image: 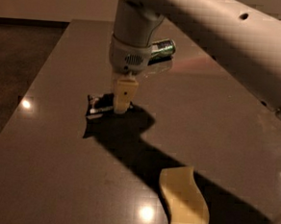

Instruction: Move rxbar chocolate near green can

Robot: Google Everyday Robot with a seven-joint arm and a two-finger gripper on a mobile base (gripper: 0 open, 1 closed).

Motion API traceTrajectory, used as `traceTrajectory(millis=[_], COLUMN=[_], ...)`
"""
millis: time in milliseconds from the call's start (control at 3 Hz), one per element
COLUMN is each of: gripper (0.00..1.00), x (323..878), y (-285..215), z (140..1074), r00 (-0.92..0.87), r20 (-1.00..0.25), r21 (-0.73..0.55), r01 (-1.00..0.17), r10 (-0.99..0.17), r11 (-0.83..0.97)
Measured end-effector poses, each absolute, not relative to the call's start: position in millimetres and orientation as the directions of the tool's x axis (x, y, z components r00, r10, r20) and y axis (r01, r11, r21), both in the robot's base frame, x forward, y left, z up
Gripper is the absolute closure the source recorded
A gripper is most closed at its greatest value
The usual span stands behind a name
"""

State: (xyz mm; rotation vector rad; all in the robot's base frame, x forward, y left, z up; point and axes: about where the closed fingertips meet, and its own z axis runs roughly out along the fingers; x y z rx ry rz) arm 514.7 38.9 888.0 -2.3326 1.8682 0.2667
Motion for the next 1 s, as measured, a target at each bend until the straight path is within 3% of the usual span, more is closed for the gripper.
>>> traceTrajectory(millis=[667,1000], gripper=[1.0,1.0], x=[539,561], y=[43,27], z=[919,931], r00=[0.17,0.064], r20=[-0.283,-0.282], r21=[-0.075,-0.129], r01=[-0.985,-0.991], r10=[-0.944,-0.957], r11=[-0.155,-0.029])
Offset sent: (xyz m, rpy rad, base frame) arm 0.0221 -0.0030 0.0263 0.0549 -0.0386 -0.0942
